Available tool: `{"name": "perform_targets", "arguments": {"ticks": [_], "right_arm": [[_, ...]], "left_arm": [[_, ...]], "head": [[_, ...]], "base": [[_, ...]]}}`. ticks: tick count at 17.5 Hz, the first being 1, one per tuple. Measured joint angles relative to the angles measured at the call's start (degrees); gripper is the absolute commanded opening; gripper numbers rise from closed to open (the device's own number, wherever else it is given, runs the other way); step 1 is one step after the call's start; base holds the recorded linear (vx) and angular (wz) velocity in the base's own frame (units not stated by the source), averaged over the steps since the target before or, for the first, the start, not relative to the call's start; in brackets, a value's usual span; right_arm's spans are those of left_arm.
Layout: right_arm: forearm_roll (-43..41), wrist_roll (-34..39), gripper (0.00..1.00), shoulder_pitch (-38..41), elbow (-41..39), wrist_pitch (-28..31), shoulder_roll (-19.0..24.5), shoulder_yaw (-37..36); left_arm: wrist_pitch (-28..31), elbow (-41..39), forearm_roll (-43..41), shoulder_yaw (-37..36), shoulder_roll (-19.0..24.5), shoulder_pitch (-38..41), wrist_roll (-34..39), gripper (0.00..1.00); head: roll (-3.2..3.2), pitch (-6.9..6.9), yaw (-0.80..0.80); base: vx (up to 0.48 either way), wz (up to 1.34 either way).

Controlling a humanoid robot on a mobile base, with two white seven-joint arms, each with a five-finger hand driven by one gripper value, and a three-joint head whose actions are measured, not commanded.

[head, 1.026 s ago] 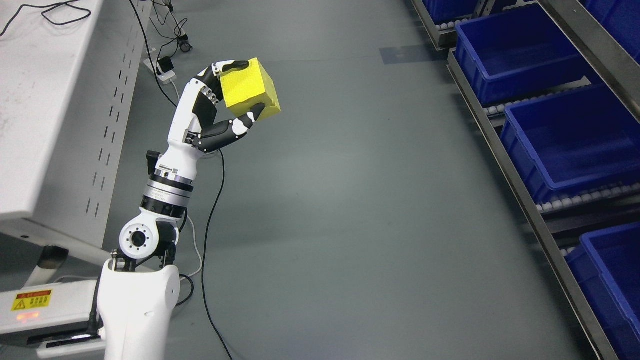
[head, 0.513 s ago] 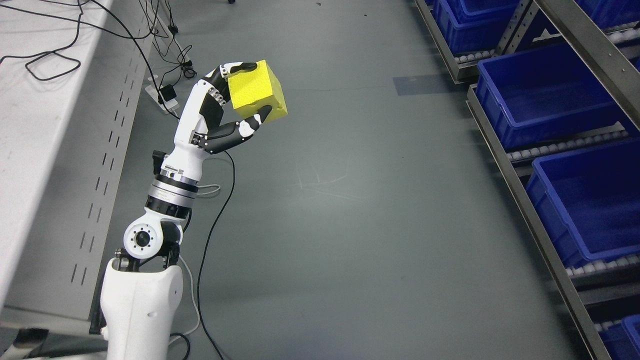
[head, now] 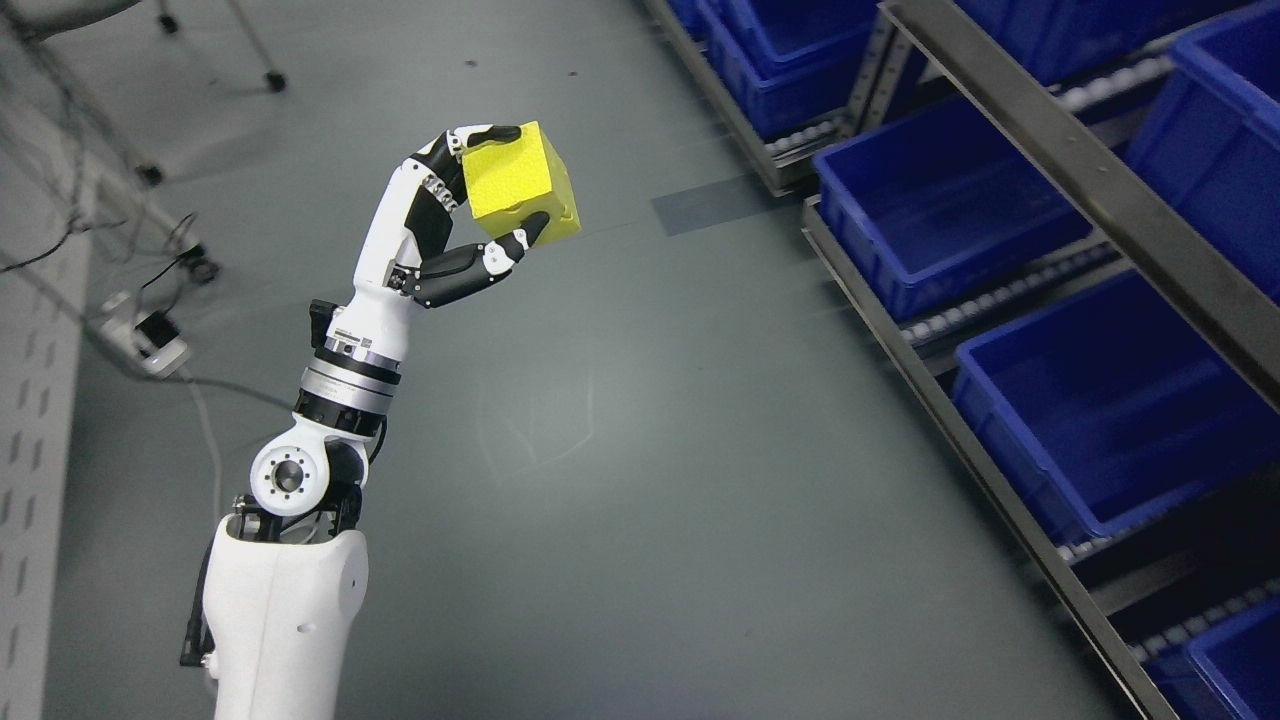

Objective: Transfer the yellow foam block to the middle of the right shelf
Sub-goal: 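Carry the cube in the left hand toward the blue bin shelving, then lower the cube into the upper blue bin and open the left hand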

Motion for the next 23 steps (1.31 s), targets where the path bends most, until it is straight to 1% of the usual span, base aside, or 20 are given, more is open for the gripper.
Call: {"name": "perform_targets", "arguments": {"ticks": [10,14,18,20,23], "right_arm": [[0.0,0.0,1.0,0.04,0.0,0.0,0.0,0.0],[0.0,0.0,1.0,0.04,0.0,0.0,0.0,0.0],[0.0,0.0,1.0,0.03,0.0,0.04,0.0,0.0],[0.0,0.0,1.0,0.02,0.0,0.04,0.0,0.0],[0.0,0.0,1.0,0.02,0.0,0.08,0.0,0.0]], "left_arm": [[0.16,-0.01,0.07,-1.24,-0.01,-0.25,-0.12,0.43],[0.35,-0.97,0.09,-2.07,-0.01,-1.42,-3.3,0.43],[-0.6,-2.18,0.13,-2.3,-0.01,-4.8,-4.62,0.43],[2.13,-2.75,0.15,-2.08,-0.01,-8.14,-4.78,0.43],[10.87,-3.18,0.12,-1.59,-0.01,-12.88,-4.85,0.43]], "head": [[0.0,0.0,0.0],[0.0,0.0,0.0],[0.0,0.0,0.0],[0.0,0.01,0.0],[0.0,0.0,0.0]], "base": [[0.292,-1.13],[0.196,-0.82],[0.185,-0.58],[0.149,-0.41],[0.101,-0.27]]}}
